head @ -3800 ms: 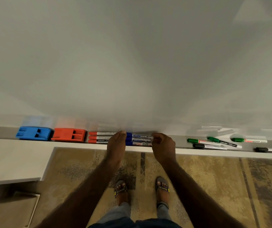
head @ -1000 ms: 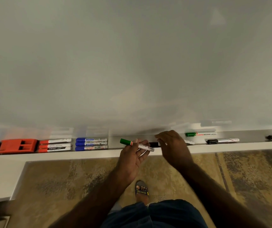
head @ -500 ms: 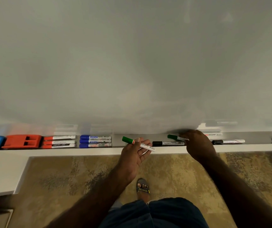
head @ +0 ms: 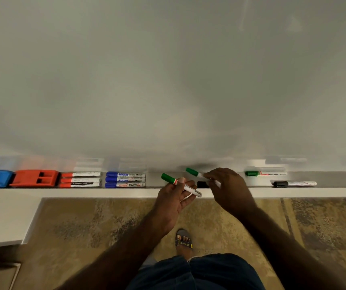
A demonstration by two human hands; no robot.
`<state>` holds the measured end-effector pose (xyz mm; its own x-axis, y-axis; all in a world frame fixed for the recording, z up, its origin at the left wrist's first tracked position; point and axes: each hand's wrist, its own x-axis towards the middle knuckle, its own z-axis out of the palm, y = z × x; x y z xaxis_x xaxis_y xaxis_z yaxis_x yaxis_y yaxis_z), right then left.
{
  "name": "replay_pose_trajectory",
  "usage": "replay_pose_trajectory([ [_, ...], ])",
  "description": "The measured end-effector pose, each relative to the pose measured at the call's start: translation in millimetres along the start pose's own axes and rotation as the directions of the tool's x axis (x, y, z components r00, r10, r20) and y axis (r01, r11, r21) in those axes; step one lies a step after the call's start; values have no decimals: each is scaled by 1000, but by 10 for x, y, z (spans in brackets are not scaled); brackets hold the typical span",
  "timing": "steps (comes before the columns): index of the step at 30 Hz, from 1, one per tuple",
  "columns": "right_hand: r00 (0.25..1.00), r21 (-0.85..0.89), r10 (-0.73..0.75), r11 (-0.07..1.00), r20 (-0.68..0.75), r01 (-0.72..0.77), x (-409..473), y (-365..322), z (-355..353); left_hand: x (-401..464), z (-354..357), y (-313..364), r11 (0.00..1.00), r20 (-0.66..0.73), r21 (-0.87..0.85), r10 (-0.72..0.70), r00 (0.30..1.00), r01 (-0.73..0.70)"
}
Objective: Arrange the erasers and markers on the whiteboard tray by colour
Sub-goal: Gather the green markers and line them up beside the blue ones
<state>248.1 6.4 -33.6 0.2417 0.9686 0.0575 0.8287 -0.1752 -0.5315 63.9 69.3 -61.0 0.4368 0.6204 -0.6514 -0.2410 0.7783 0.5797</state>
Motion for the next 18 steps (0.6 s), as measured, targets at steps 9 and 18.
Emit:
replay_pose_trajectory([
  [9, 979, 44, -200, 979, 30, 199, 17, -373, 211, 33, -55, -20, 999, 1, 25, 42, 999, -42],
  [18, 994, 74, -90, 994, 63, 86, -31, -115, 116, 35, -112, -29, 1000, -5, 11, 20, 1000, -19],
])
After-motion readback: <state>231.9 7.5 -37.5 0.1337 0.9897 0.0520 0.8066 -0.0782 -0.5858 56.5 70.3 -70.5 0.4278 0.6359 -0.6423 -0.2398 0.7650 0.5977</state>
